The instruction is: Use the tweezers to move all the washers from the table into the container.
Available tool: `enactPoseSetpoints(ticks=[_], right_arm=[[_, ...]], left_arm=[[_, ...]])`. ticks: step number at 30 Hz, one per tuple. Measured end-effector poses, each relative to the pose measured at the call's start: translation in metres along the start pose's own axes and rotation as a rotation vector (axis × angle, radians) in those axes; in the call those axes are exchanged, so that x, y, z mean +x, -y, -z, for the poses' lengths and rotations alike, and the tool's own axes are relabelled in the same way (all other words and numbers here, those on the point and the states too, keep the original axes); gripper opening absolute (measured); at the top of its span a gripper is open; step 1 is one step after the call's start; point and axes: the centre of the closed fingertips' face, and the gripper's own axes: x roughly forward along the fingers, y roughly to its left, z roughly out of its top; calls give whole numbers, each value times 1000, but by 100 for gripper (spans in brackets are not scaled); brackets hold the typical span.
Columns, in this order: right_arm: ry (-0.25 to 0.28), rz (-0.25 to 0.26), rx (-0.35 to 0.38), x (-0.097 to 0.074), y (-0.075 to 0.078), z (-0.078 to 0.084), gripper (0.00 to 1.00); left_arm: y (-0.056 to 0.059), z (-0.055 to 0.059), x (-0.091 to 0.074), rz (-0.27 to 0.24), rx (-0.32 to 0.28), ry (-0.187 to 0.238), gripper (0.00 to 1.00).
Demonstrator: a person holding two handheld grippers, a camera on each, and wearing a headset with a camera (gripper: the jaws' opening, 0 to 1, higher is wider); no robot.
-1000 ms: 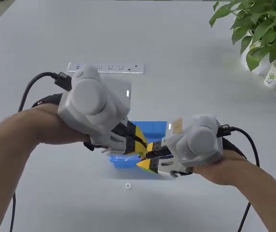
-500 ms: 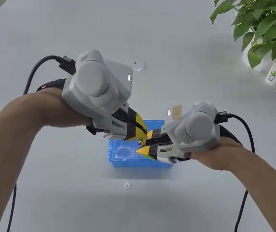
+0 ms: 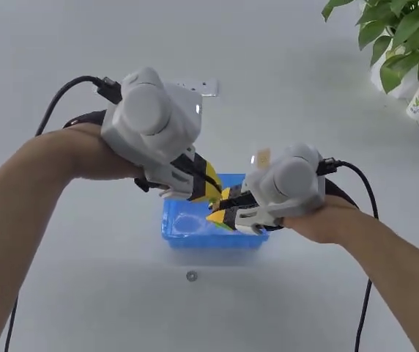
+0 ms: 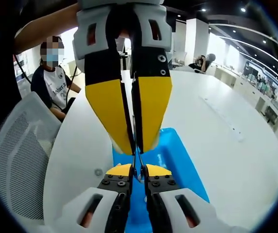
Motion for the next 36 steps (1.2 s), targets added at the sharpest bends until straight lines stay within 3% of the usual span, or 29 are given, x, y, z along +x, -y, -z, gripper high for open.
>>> enactPoseSetpoints(ticks=[17,36], right_arm=[[-42,-31,29,17,2,20,11],[-62,-48,50,22,6,28,12]], left_arm=[[-4,18,17,13,-26,-9,6],[-8,23,25,9,-36,-13,6]])
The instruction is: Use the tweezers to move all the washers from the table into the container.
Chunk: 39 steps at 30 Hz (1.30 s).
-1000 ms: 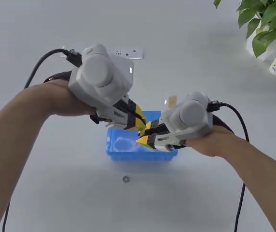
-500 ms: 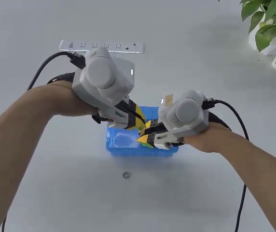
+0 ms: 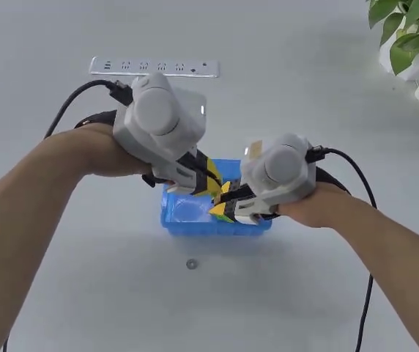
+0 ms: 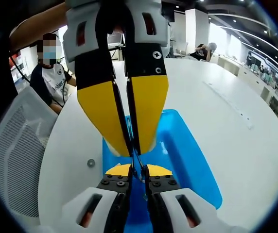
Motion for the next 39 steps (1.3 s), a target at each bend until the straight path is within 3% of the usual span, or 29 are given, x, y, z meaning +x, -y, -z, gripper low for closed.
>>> enactPoseSetpoints(ticks=[13,27,39], right_arm=[[-5,5,-14,-1,-1,-1,12],[25,34,-29,-18,-4,-17,12],[49,52,-57,-33,-18,-33,12]], left_arm=[[1,-1,-2,-2,-2,-2,6],[5,-16,-18,-22,14,7,6],[19,-29,-37,-36,26,9,6]])
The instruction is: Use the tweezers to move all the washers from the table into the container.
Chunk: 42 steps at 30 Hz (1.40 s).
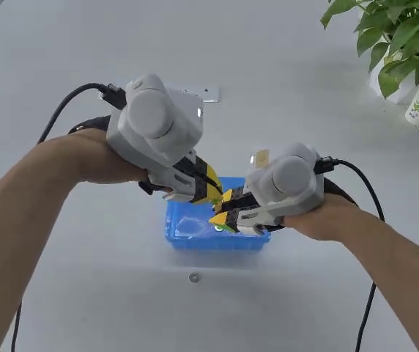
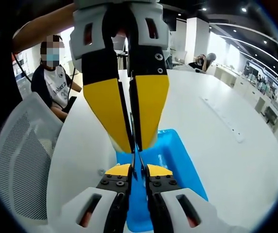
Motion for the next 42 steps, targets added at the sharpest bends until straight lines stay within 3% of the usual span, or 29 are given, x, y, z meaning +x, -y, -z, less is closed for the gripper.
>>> enactPoseSetpoints(ticks=[15,42], right_arm=[[16,14,-32,-8,-21,-15,12],[28,-36,-62,15,-67,-11,12]], left_arm=[[22,-5,-17,-14,11,-7,6],[63,25,-18,-29,-13,-25,6]])
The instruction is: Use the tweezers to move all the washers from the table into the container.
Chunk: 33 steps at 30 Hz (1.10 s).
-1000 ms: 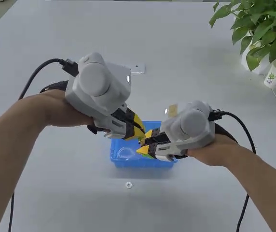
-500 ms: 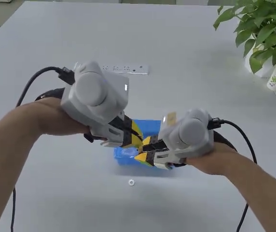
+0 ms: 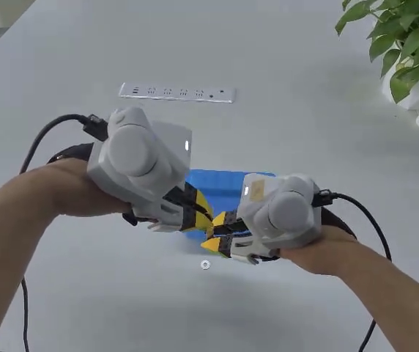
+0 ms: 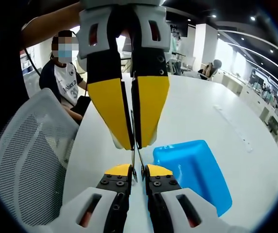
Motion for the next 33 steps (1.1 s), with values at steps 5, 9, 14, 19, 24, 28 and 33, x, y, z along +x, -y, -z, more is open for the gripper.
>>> enactPoseSetpoints(ticks=[5,9,14,19,24,28,33], right_arm=[[2,-7,-7,5,-7,5,13],[2,-12,-9,9,-11,9,13],[-1,-21,-13,15,-16,13,13],[-6,-32,-13,21,-19,17,13],[-7,-44,-2,25,-20,20,13],[-8,-47,0,27,-20,21,13],[-10,-51,6,29,-19,24,13]], left_arm=[[5,7,3,2,-1,-4,6],[9,13,7,2,2,-7,6],[13,19,12,9,-7,-13,6],[15,25,15,12,-16,-17,6],[16,29,18,17,-28,-22,6],[16,31,20,19,-31,-24,6],[15,32,23,23,-32,-28,6]])
